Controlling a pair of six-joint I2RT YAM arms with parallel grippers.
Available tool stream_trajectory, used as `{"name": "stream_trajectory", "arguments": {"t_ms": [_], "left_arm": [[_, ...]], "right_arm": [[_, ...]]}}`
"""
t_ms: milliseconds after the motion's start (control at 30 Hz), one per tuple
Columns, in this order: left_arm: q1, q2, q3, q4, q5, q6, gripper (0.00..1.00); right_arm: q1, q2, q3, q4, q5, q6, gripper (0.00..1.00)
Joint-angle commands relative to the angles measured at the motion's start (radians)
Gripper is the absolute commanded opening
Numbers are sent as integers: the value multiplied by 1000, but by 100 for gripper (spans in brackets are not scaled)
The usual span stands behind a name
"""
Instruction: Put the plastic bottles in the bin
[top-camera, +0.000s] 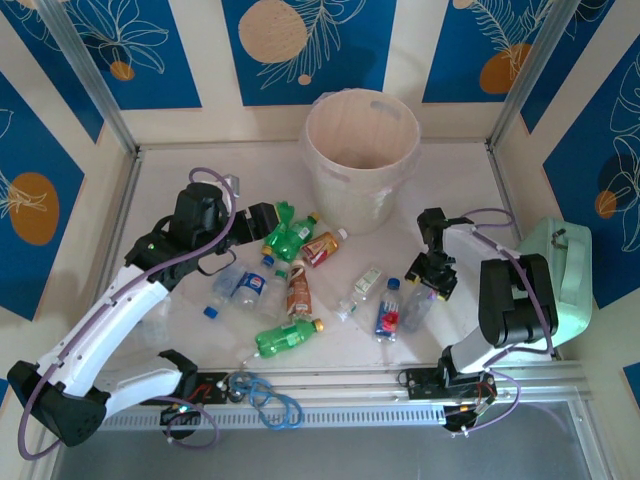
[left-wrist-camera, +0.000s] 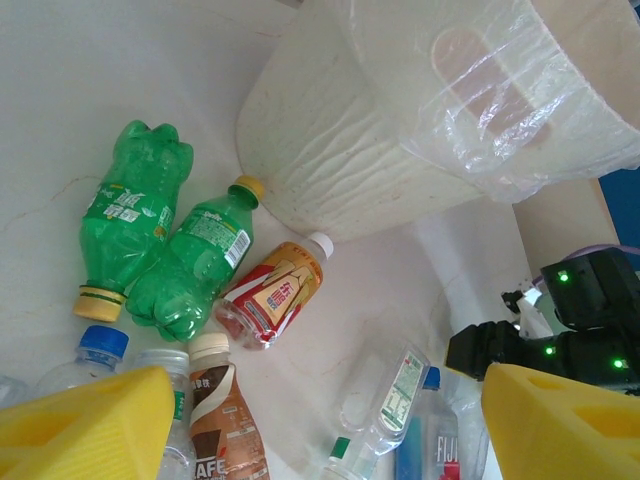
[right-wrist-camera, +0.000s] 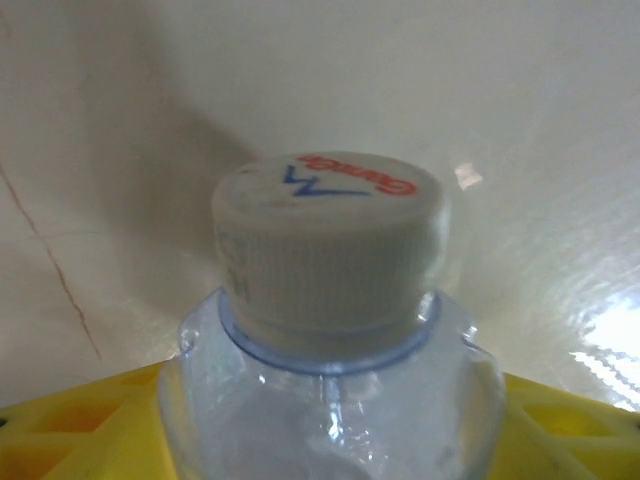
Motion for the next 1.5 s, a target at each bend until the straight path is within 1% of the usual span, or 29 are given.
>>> {"name": "stream_trajectory", "arguments": {"t_ms": [0,133,367,533,667,933,1167,1467], "left_arm": [[11,-6,1,13,6,-8,80],[13,-10,-7,15,5,-11,80],[14,-14,-16,18,9,-12,80],[15,-15,-13,16,6,-8,80],[16,-11,-13,16,8,-6,80],[19,-13,-8,12,2,-13,80],[19,-14,-19,24,12,-36,80],[19,-15,-19,18,3,-35,80]], "right_arm": [[-11,21,29,6,-45,-30,67],[-19,34,31,5,-57,-33,60],[-11,1,17,3,-40,-24,57],[34,-51,20,-13,-14,-11,56],[83,-138,45,-52,4,8,55],[171,-332,172,-178,37,28,55],[245,-442,317,-244,75,15,54],[274,-468,431,-267,82,11,53]]}}
